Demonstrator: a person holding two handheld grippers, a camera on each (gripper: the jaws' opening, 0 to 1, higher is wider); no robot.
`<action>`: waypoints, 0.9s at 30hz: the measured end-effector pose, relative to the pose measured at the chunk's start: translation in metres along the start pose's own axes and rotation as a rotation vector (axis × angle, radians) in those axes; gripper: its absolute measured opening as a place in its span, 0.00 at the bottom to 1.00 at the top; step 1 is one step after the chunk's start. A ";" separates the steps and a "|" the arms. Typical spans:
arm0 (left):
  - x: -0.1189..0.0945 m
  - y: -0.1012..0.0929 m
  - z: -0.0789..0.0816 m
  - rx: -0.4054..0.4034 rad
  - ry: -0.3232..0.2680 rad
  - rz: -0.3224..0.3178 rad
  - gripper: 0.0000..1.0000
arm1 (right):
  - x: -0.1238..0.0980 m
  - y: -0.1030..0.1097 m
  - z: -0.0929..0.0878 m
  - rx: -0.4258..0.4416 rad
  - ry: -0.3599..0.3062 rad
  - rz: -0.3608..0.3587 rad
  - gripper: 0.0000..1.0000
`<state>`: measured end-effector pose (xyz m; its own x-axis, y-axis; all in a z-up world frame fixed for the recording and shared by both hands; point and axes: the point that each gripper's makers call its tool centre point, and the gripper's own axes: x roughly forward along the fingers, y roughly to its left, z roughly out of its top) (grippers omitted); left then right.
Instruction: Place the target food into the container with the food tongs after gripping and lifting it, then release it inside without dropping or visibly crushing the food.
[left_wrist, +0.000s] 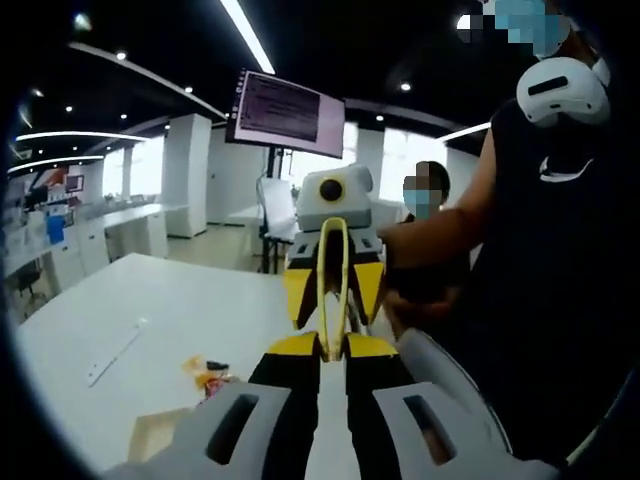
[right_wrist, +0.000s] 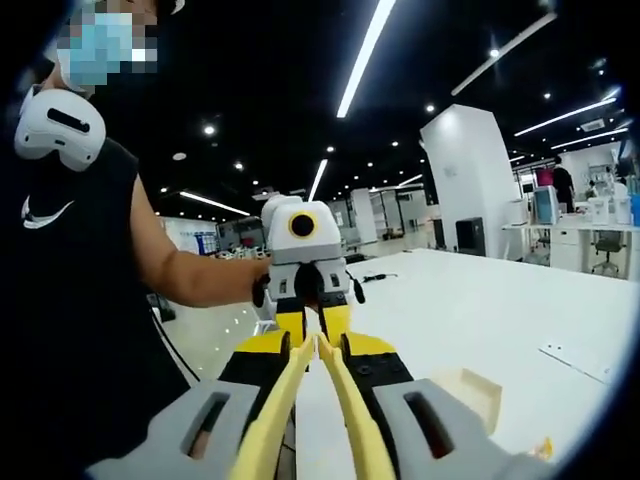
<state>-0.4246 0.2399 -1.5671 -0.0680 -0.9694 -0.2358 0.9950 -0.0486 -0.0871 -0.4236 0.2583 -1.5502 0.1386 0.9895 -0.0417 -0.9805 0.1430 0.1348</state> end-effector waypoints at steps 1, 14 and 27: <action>0.000 0.000 0.000 0.002 0.003 0.000 0.05 | 0.000 0.000 0.000 -0.005 0.002 0.000 0.20; -0.001 0.002 0.002 0.015 -0.004 0.010 0.10 | -0.001 -0.003 -0.002 -0.008 0.039 0.000 0.21; -0.006 0.019 0.006 0.007 -0.072 0.108 0.36 | -0.002 -0.012 0.003 0.001 0.023 -0.039 0.23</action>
<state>-0.4051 0.2437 -1.5615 0.0444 -0.9839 -0.1734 0.9968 0.0553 -0.0585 -0.4114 0.2550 -1.5489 0.1731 0.9824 -0.0696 -0.9744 0.1811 0.1333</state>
